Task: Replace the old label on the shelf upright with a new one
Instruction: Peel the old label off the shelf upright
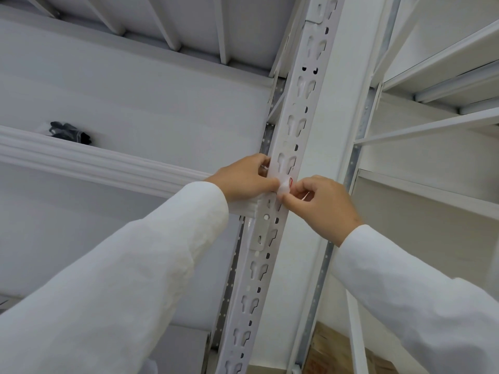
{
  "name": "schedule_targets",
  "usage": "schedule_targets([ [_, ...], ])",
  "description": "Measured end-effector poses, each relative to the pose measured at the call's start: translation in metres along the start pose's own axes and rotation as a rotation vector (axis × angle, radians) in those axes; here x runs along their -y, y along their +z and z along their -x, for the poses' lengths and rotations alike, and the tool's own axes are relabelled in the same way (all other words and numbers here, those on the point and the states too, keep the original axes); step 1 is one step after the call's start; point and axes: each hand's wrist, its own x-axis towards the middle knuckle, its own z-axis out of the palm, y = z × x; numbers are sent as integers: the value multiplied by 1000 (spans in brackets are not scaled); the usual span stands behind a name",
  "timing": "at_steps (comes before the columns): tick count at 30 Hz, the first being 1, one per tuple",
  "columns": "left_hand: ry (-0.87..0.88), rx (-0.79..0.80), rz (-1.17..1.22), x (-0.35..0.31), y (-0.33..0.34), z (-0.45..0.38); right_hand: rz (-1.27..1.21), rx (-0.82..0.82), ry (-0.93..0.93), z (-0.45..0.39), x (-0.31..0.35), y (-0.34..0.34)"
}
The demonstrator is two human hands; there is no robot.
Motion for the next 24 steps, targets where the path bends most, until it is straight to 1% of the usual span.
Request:
schedule_targets([
  [8,11,-7,0,0,1,0,-16,13,6,-4,5,2],
  [14,4,-14,-11,-1,0,1,-108,35,32,-3,5,1],
  [24,11,-8,-13,-5,0,6,-14,2,-24,0,3,-3],
])
